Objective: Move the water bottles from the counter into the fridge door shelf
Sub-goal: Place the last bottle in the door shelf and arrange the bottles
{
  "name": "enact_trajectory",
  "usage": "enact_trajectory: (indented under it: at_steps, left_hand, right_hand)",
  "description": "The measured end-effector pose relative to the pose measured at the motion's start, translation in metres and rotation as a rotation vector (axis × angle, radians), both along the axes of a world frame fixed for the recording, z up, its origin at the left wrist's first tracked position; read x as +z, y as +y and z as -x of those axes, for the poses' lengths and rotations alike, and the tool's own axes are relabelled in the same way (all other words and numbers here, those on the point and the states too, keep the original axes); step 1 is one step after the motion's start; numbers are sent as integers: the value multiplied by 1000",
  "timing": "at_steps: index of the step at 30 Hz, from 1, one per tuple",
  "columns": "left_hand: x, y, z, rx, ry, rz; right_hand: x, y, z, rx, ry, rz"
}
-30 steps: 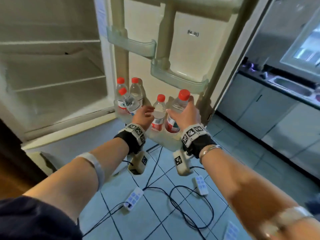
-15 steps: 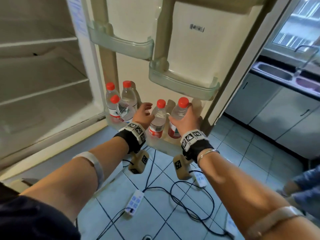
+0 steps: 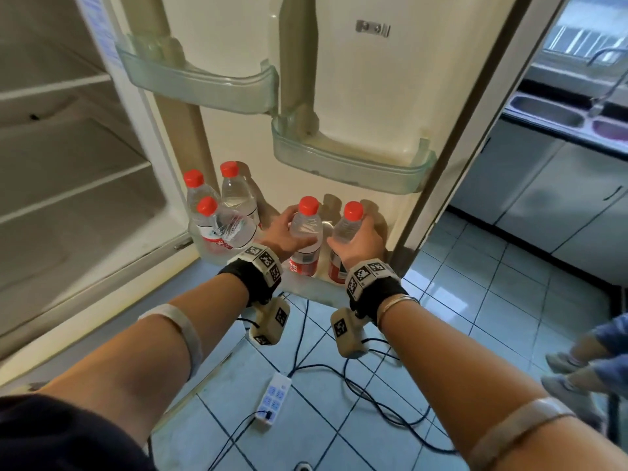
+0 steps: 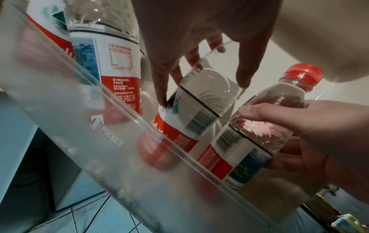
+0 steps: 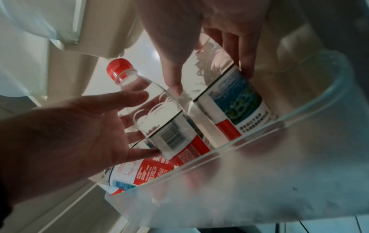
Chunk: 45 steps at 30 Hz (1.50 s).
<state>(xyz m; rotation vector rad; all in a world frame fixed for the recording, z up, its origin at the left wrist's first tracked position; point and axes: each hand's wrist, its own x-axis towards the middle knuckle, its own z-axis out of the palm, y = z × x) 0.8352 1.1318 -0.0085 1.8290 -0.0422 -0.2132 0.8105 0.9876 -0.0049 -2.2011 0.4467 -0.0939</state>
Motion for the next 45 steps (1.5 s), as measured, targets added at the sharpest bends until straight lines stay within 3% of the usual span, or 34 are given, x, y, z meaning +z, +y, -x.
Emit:
enact_trajectory:
  at_steps: [15, 20, 24, 30, 34, 39, 45]
  left_hand:
    - [-1, -2, -35, -137, -87, -41]
    - [1, -1, -39, -157, -56, -28]
    - [2, 0, -38, -162, -60, -12]
    - [10, 12, -37, -178, -60, 50]
    - [26, 31, -42, -177, -145, 7]
    - [46, 67, -44, -103, -237, 13]
    - [43, 124, -42, 15, -282, 67]
  right_hand:
    - [-1, -5, -12, -98, -78, -69]
    - [-2, -2, -14, -152, -252, -4]
    - [5, 0, -13, -119, -141, -17]
    - [25, 6, -16, -125, -263, 141]
    - [31, 26, -22, -151, -391, 351]
    - [44, 66, -28, -32, -404, 355]
    - [38, 130, -39, 131, -333, 302]
